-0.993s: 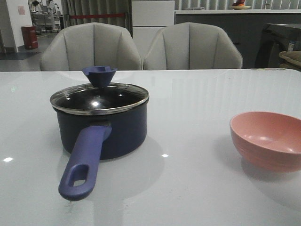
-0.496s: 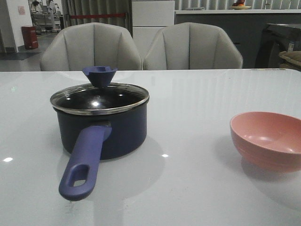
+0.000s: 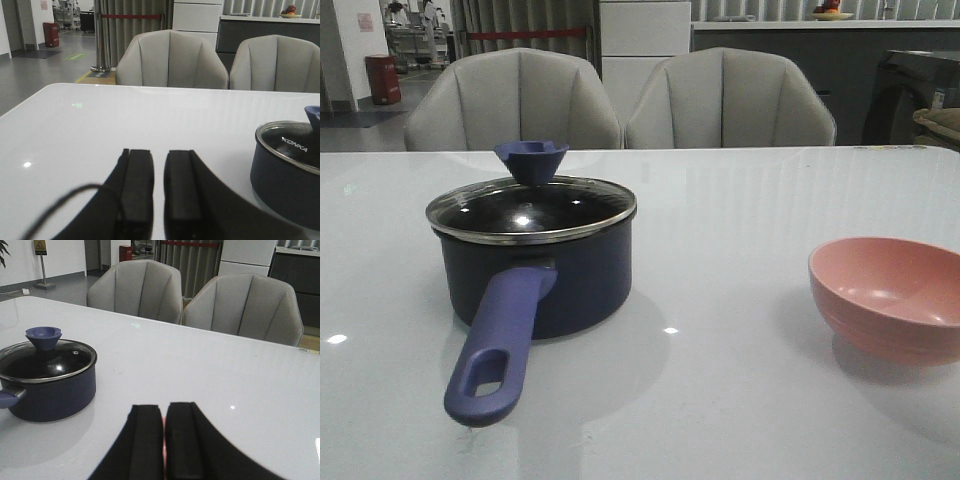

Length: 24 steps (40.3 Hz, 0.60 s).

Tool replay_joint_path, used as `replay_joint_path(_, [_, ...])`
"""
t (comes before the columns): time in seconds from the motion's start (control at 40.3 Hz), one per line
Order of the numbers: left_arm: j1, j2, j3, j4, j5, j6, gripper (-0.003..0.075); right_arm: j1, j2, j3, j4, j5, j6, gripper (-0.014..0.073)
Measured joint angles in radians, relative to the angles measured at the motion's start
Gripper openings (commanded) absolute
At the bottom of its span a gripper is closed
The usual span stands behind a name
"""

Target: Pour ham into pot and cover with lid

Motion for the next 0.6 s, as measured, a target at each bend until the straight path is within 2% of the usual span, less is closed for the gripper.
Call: replay_joint_path(0.596, [0.002,0.0,0.0,0.0,0.011,0.0,0.0155,0.0,0.0,0.0,0.0,0.0,0.0,0.019])
